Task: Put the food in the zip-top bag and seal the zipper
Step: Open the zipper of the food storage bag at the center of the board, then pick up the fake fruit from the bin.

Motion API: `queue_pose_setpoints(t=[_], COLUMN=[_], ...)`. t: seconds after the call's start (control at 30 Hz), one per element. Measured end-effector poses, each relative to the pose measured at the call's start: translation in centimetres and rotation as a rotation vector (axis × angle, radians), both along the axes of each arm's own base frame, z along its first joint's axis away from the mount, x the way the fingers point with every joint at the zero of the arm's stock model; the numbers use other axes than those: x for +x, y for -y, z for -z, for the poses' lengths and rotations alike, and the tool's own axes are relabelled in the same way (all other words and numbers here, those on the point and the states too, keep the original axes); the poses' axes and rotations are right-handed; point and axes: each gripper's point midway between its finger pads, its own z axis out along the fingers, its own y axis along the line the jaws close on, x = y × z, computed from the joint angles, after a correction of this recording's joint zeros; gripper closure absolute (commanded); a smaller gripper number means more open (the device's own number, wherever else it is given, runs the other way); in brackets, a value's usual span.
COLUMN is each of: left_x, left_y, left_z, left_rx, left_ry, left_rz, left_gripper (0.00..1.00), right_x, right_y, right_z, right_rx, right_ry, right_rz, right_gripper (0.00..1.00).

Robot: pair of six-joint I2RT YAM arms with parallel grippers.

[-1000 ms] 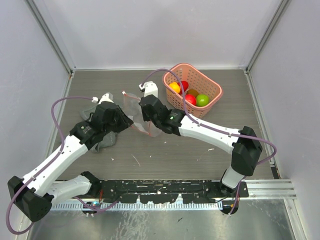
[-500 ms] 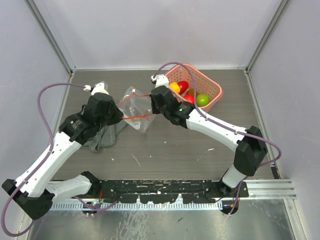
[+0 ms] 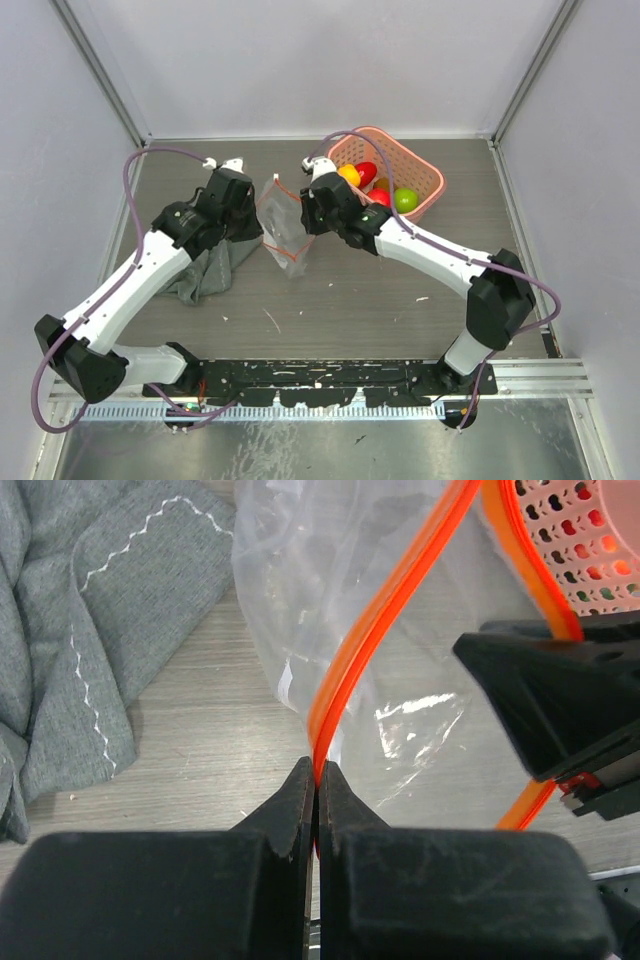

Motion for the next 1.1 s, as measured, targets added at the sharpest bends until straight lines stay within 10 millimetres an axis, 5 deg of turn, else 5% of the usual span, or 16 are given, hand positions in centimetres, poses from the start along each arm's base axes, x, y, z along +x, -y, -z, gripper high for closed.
queue_pose_setpoints(t=[0.17,0.37,0.6,0.83,1.1], left_x=[0.8,1.3,1.7,1.7,1.5], left_y=[0.7,1.1,1.2,0.7,-0.1], left_z=[-0.9,-0.9,-1.3,-1.6,-2.6], left_rx=[0.003,0.033,0.066,0.112,0.16], left_ry=[-0.004,-0.043,-0.075,-0.098,-0.101], left_rz=[0.015,0.016,0.02,0.024,0.024], left_gripper=[1.0,1.0,1.0,1.0,1.0], right_x=[-0.4,-0.3,-0.3,2.9,8.1], right_y=[-0.7,-0.3,0.9,5.7,12.2], right_z=[-1.4,-5.5,-9.2,-10.0,-7.2], right_rx=[0.058,0.154,0.247,0.24,0.117], right_ry=[0.007,0.072,0.13,0.158,0.127], right_rz=[-0.068,-0.138,-0.243,-0.158,0.022], right_gripper=[0.52,0.32,0.27,0.27,0.27])
